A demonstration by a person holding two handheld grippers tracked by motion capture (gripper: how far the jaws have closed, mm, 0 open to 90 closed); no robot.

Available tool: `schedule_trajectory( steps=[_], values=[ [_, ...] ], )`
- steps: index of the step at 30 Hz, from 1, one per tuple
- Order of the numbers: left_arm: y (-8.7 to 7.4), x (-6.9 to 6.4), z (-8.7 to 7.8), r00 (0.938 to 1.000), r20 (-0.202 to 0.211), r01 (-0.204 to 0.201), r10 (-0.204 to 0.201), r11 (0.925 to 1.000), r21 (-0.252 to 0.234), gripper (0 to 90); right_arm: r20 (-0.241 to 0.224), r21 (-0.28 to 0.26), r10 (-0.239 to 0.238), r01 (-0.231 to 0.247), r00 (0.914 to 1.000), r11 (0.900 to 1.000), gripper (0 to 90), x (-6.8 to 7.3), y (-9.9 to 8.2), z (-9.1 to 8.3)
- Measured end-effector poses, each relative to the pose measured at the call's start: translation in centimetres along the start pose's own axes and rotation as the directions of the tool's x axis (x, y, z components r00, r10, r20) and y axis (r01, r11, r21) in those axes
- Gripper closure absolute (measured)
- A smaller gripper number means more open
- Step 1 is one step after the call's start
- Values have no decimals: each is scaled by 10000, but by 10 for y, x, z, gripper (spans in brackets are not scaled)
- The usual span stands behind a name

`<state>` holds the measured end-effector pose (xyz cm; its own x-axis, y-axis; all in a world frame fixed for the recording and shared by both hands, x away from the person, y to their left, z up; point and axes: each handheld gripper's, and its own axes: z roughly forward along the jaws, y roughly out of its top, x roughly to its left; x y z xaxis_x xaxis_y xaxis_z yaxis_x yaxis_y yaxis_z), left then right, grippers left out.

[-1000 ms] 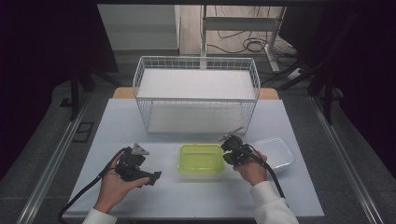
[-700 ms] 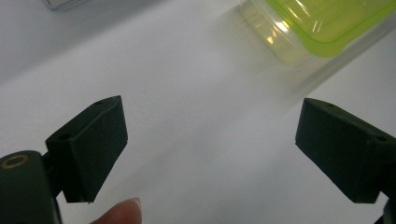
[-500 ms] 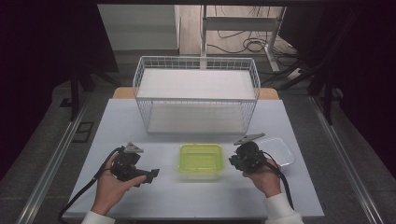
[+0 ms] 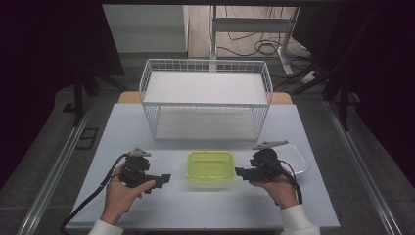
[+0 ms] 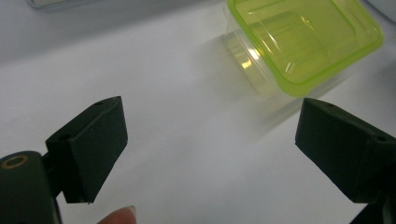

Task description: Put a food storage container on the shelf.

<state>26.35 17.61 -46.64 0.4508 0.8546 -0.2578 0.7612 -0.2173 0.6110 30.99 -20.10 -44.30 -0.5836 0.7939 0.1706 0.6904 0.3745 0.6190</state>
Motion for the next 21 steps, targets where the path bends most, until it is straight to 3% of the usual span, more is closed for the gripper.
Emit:
schedule_trajectory(
  steps=[7, 13, 18, 21],
  values=[
    [5, 2, 7, 9999, -90, 118, -117, 9999, 50, 106, -61, 151, 208, -207, 9998, 9997, 293, -5, -1, 4],
    [19, -6, 19, 9994, -253, -218, 230, 9987, 465, 168, -76, 450, 176, -173, 9998, 9988, 296, -5, 4, 16],
    [31, -12, 36, 9998, -146, -102, 116, 9961, 882, 225, -162, 636, 131, -120, 9998, 9979, 312, -2, 12, 27],
    [40, -13, 44, 9998, -119, 196, -185, 9942, 1055, 254, -227, 682, 182, -166, 9996, 9975, 319, -1, 14, 31]
  ],
)
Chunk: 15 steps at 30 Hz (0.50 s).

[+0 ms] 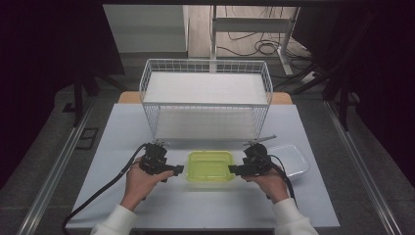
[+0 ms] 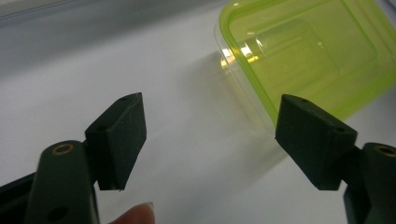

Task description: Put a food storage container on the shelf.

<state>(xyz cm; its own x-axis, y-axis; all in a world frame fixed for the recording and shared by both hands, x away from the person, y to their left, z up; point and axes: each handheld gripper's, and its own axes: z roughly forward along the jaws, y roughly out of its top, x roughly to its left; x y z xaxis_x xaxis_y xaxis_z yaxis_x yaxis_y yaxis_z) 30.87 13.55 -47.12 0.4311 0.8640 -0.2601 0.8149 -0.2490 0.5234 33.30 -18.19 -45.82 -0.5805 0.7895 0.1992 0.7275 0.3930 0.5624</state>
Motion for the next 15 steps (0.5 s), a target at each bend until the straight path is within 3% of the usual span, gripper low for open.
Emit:
schedule_trajectory(
  steps=[2, 3, 8, 9, 13, 15],
  values=[
    [6, 0, 3, 9998, 62, 169, -170, 9998, 52, 262, -32, 57, 4, -4, 10000, 10000, 329, 1, 2, 3],
    [11, 1, 5, 9985, 284, 472, -473, 9989, 35, 279, -112, 93, 83, -82, 9999, 9999, 338, 1, 5, 7],
    [19, -3, 14, 9978, 249, 604, -608, 9980, 170, 307, -228, 164, 441, -437, 9988, 9989, 358, -3, 10, 13],
    [21, -4, 19, 9957, 531, 748, -763, 9968, 293, 314, -235, 249, 571, -565, 9981, 9981, 369, -4, 11, 16],
    [21, -5, 28, 9920, 722, 1005, -1031, 9942, 392, 335, -232, 362, 673, -665, 9975, 9971, 391, -5, 12, 19],
    [20, -6, 33, 9874, 1050, 1140, -1180, 9925, 436, 361, -258, 504, 861, -848, 9960, 9951, 405, -7, 12, 23]
  ],
)
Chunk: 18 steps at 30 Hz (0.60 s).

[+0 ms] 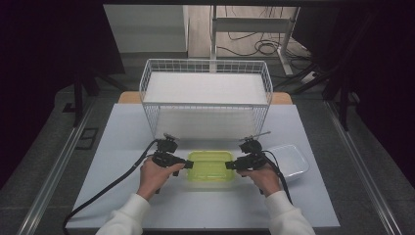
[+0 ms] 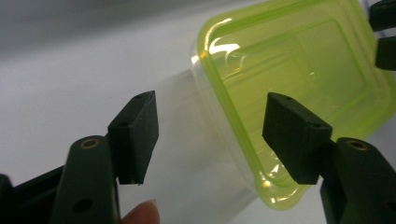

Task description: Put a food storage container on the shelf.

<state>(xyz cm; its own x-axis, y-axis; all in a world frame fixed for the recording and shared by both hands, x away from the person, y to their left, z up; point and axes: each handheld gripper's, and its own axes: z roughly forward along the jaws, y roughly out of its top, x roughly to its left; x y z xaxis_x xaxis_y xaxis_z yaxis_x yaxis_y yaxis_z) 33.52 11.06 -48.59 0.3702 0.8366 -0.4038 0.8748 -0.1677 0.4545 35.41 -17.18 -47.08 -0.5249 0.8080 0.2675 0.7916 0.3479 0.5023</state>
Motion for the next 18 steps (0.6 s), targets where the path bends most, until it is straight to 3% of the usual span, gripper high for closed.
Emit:
schedule_trajectory(
  steps=[1, 2, 4, 9, 10, 11, 15, 18],
  values=[
    [0, 0, 0, 10000, 0, 0, 0, 10000, 0, 369, 0, 0, 0, 0, 10000, 10000, 405, 0, 0, 0],
    [0, 0, 2, 9998, 177, 11, -12, 10000, 86, 381, -374, 52, 260, -259, 9990, 9997, 410, -1, -1, 3],
    [0, 2, 2, 9997, 207, -132, 126, 9995, 294, 402, -437, 126, 387, -381, 9983, 9992, 415, -1, -1, 5],
    [-1, 3, 7, 9986, 524, 43, -60, 9994, 334, 430, -508, 188, 726, -717, 9961, 9972, 438, -4, -2, 10],
    [-1, 4, 8, 9982, 602, -90, 66, 9992, 394, 447, -851, 200, 1086, -1073, 9904, 9940, 474, -8, -3, 10],
    [-1, 4, 8, 9982, 602, -90, 66, 9992, 394, 454, -851, 200, 1086, -1073, 9904, 9940, 474, -8, -3, 10],
    [1, 7, 9, 9948, 997, 155, -189, 9993, 353, 513, -1562, 297, 1690, -1664, 9732, 9856, 528, -14, -6, 12],
    [2, 8, 9, 9912, 1263, 354, -386, 9990, 278, 564, -1664, 376, 1945, -1909, 9667, 9809, 541, -15, -5, 13]
  ],
)
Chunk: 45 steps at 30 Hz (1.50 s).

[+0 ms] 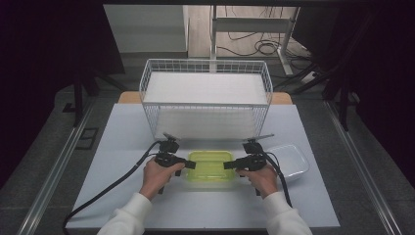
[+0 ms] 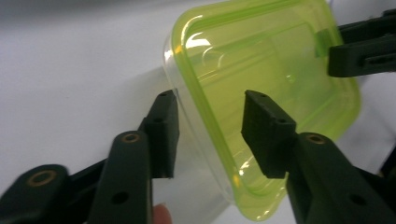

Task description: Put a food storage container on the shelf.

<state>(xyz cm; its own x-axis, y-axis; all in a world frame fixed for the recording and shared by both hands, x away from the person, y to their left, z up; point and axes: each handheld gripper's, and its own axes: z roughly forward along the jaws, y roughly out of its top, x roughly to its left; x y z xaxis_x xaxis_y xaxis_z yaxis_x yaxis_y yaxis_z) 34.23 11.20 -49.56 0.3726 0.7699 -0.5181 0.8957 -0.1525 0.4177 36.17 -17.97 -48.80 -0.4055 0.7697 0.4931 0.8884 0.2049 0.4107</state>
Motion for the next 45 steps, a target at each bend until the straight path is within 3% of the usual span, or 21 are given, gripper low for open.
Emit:
schedule_trajectory(
  steps=[6, 15, 22, 24, 28, 36, 45],
  values=[
    [0, 4, 1, 9993, 279, 251, -250, 9997, -27, 586, -364, -56, 516, -519, 9980, 9986, 570, -6, -2, 0],
    [0, 5, 1, 9971, 400, 644, -640, 9979, -64, 664, -590, 1, 790, -791, 9951, 9969, 596, -6, -3, -1],
    [-5, 13, -2, 9922, 1047, 704, -684, 9974, -155, 706, -801, -87, 843, -852, 9932, 9963, 642, -9, -6, -5],
    [-8, 11, -5, 9919, 1096, 693, -647, 9968, -386, 733, -551, -233, 553, -566, 9970, 9981, 729, -6, -9, -9],
    [-10, 8, -9, 9930, 1049, 611, -542, 9961, -634, 753, -673, -393, 470, -498, 9966, 9980, 760, -5, -12, -12],
    [-14, 1, -18, 9945, 1035, 293, -180, 9936, -1088, 779, -756, -851, 118, -182, 9971, 9962, 781, -1, -16, -21],
    [-16, -10, -40, 9927, 1177, -36, 258, 9827, -1852, 790, -866, -1575, -640, 498, 9942, 9863, 782, 12, -17, -37]
  ],
)
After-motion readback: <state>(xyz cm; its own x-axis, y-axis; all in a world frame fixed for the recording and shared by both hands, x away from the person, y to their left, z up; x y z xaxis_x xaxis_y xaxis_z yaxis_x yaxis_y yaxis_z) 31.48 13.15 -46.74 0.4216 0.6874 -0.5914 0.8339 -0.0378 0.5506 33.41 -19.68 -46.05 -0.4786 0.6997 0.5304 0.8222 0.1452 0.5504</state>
